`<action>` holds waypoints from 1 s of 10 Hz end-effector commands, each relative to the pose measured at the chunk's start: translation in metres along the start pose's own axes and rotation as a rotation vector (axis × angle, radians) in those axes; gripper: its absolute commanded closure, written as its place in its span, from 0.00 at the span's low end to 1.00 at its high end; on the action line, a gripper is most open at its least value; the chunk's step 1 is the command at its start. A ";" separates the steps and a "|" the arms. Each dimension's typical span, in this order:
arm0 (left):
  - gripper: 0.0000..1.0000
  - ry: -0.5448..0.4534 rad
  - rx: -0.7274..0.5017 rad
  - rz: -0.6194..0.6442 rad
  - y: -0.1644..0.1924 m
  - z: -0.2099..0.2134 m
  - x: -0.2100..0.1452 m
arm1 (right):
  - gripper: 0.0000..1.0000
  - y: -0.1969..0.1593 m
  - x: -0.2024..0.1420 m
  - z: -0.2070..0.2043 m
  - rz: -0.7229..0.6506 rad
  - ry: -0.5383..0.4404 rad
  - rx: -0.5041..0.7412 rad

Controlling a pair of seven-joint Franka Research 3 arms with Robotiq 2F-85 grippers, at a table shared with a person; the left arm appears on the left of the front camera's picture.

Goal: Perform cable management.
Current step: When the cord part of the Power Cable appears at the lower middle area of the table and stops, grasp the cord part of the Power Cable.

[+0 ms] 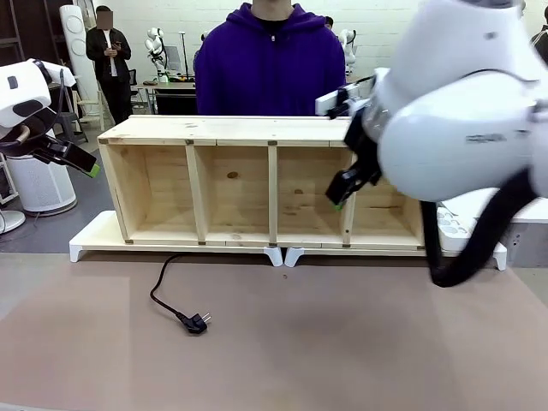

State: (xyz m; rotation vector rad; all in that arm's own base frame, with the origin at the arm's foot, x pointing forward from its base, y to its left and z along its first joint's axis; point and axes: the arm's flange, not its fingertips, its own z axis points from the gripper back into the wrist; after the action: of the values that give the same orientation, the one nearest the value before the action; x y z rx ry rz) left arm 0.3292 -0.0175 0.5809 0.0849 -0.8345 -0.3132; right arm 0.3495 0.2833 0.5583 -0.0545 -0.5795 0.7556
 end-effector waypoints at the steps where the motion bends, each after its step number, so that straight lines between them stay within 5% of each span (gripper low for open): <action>1: 0.00 0.000 0.003 0.002 0.001 0.000 0.000 | 0.00 0.008 0.034 -0.020 0.066 0.057 0.052; 10: 0.00 0.000 0.003 0.002 0.001 0.000 0.000 | 0.00 0.084 0.112 -0.116 0.134 0.105 0.267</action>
State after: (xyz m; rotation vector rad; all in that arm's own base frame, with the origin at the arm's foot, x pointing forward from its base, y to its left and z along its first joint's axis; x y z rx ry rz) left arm 0.3292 -0.0175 0.5809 0.0854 -0.8345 -0.3131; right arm 0.4119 0.4254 0.4944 0.0957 -0.4014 0.9389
